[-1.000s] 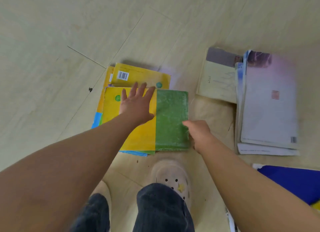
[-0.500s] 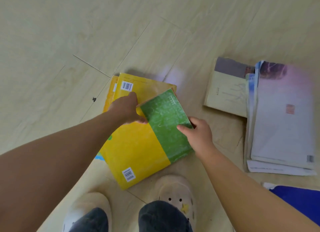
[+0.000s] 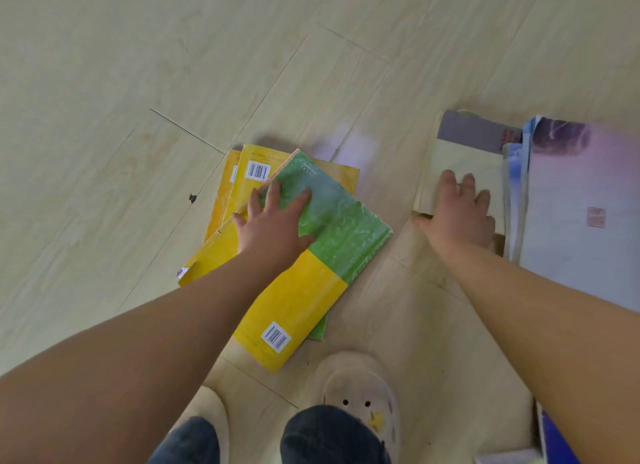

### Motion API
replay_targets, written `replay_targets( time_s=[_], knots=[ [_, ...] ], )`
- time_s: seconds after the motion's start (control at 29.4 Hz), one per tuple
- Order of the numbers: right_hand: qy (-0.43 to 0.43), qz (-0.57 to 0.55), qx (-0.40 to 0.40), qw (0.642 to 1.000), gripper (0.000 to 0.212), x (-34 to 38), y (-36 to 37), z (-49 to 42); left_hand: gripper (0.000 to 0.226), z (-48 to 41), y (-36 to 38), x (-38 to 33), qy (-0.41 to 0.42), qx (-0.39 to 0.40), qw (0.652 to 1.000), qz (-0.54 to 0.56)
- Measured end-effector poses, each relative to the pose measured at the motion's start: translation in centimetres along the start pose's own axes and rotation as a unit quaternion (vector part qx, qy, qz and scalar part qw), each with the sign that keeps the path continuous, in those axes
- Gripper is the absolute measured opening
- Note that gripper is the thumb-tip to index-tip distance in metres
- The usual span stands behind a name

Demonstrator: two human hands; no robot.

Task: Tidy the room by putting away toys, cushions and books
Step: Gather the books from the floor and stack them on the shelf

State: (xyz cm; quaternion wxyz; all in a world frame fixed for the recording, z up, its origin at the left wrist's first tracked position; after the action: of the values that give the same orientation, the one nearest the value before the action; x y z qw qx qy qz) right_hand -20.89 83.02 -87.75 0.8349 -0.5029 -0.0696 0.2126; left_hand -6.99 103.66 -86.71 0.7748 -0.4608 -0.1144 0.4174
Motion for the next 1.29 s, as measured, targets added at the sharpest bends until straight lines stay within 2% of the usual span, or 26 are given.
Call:
replay_targets(
  time_s=[0.1, 0.24, 0.37, 0.48, 0.58, 0.68, 0.75, 0.82, 0.88, 0.95, 1.05, 1.15, 1.19, 1.22, 1.29],
  knots=[
    [-0.027, 0.075, -0.031, 0.996, 0.071, 0.2, -0.2, -0.4, 0.076, 0.1, 0.0, -0.1, -0.001, 0.012, 1.0, -0.013],
    [-0.101, 0.212, -0.053, 0.971, 0.066, 0.9, -0.5, -0.6, 0.078, 0.3, 0.1, 0.3, 0.002, 0.014, 1.0, -0.024],
    [-0.115, 0.242, -0.062, 0.961, 0.063, 1.1, -0.7, 0.0, 0.076, 0.6, 0.3, -0.3, 0.004, 0.001, 0.999, -0.038],
    [-0.112, 0.177, -0.074, 0.975, 0.055, 0.9, -1.2, 0.2, 0.074, 0.9, 0.5, -0.5, 0.001, -0.006, 0.999, -0.032],
    [-0.1, 0.03, -0.086, 0.991, 0.034, 0.3, -2.3, 0.7, 0.07, 1.3, 0.3, -0.5, -0.014, -0.021, 1.0, -0.008],
    [-0.07, -0.062, -0.114, 0.989, 0.034, -0.7, -3.8, 1.5, 0.053, 1.9, 0.2, -2.1, -0.016, -0.078, 0.992, 0.097],
    [-0.067, -0.116, -0.128, 0.983, 0.038, -1.0, -4.5, 2.7, 0.046, 1.8, 0.2, -3.2, -0.027, -0.088, 0.963, 0.252],
    [-0.067, -0.17, -0.135, 0.974, 0.041, -1.1, -5.0, 4.6, 0.048, 1.7, 0.0, -4.6, -0.051, -0.05, 0.896, 0.437],
    [-0.058, -0.224, -0.138, 0.963, 0.045, -1.2, -5.6, 6.3, 0.056, 1.3, -0.5, -6.3, -0.066, 0.01, 0.831, 0.553],
    [-0.05, -0.273, -0.143, 0.95, 0.045, -1.3, -6.0, 7.4, 0.064, 0.9, -1.0, -7.8, -0.067, 0.05, 0.796, 0.599],
    [-0.039, -0.325, -0.143, 0.934, 0.043, -2.1, -6.4, 8.8, 0.067, 0.0, -1.5, -9.3, -0.061, 0.063, 0.764, 0.639],
    [-0.047, -0.352, -0.142, 0.924, 0.044, -2.3, -6.8, 9.2, 0.072, -1.1, -2.5, -10.2, -0.051, 0.073, 0.774, 0.627],
    [-0.051, -0.357, -0.143, 0.922, 0.045, -2.3, -7.0, 9.1, 0.068, -1.6, -2.9, -10.3, -0.052, 0.083, 0.767, 0.635],
    [-0.058, -0.36, -0.149, 0.919, 0.045, -2.2, -7.1, 9.1, 0.06, -1.8, -3.5, -10.4, -0.058, 0.104, 0.738, 0.664],
    [-0.08, -0.372, -0.171, 0.909, 0.044, -1.5, -7.2, 9.2, 0.065, -2.1, -4.2, -10.9, -0.06, 0.155, 0.653, 0.739]
  ],
)
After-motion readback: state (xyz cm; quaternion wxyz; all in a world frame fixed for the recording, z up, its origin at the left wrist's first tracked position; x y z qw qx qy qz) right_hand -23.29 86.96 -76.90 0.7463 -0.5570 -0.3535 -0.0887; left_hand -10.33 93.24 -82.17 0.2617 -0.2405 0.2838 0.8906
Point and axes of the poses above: each hand's wrist, its own z-axis away from the middle knuckle, its own y-axis out of the palm, x = y × z, the point moved 3 cm from there along -z, towards the middle knuckle, and after that the axes turned 7 degrees about y, right-handed, at the moved point
